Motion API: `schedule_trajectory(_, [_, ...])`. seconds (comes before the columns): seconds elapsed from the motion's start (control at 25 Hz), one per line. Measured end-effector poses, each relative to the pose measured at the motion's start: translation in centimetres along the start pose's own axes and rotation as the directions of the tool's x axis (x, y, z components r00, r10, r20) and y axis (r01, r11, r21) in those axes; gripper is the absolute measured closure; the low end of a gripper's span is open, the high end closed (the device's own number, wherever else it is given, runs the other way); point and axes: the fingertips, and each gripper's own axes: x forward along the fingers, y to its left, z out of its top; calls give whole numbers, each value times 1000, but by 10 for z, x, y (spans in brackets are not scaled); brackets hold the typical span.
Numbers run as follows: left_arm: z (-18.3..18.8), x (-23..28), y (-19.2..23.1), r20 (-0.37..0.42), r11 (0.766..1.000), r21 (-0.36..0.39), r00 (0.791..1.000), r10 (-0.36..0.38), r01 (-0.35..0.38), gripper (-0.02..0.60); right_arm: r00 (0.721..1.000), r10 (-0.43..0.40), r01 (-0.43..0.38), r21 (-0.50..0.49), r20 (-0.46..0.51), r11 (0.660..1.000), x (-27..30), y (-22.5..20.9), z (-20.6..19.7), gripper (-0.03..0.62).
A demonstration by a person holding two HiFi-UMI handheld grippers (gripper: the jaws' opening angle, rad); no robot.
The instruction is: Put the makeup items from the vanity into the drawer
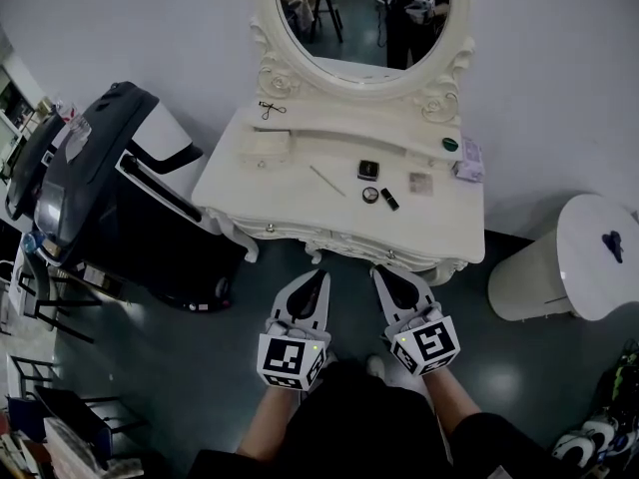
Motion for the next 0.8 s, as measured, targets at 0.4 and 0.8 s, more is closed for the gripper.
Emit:
schedule_trajectory(0.4, [7,8,49,-1,998,6,998,-66,66,560,996,-80,79,-6,-40,997,41,1,-6,569])
schedule_trajectory(0.8, [0,37,74,-11,995,-15,995,-99,99,559,991,-114,113,-18,-74,993,69,-19,-14,569])
